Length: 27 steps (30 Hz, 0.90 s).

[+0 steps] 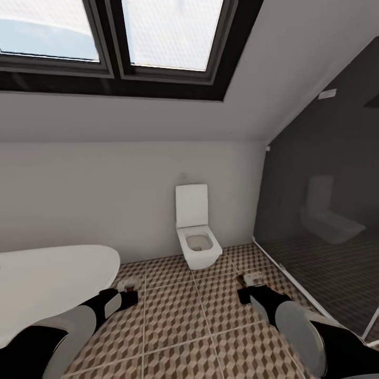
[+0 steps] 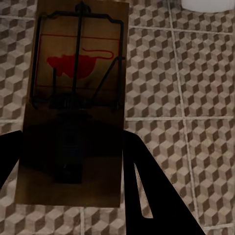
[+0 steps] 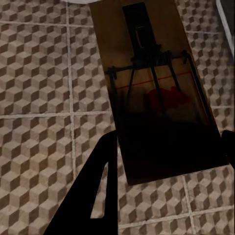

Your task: Take the four mousetraps from the cabinet in the bathroom and place them on the bathroom floor. Make sure all four end up on the same floor surface, and ensure that at least two of them are either under or directly next to the same bathroom sink.

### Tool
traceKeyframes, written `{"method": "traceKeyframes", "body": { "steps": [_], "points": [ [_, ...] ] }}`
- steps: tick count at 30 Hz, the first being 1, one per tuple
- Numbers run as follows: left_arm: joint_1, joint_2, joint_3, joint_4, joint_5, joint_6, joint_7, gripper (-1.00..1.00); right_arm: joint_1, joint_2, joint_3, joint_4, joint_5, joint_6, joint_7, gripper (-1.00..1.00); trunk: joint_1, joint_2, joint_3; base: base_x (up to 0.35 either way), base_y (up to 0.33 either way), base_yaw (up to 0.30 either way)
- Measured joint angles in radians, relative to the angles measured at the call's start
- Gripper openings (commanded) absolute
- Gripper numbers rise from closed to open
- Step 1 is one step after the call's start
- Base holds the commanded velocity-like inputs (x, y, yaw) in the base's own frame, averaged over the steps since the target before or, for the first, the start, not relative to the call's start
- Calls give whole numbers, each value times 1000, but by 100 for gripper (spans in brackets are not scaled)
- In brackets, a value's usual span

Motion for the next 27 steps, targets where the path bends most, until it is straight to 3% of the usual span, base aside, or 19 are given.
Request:
{"method": "traceKeyframes", "body": {
  "steps": [5, 8, 18, 27],
  "points": [
    [0, 0, 0, -19, 0, -3, 1, -100, 0, -45, -35, -22, -14, -2, -19, -100, 0, 0, 0, 226, 0, 0],
    [0, 0, 0, -28, 0, -3, 3, -100, 0, -58, -54, -27, -21, -3, -21, -100, 0, 0, 0, 62, 0, 0],
    [0, -1, 0, -34, -1, -9, 7, -100, 0, -64, -61, -50, -24, -1, -19, -100, 1, 0, 0, 10, -8, 0],
    [0, -11, -1, -40, 1, 1, -1, -100, 0, -62, -56, -51, -19, 0, -10, -100, 0, 0, 0, 38, -237, 0]
  ]
}}
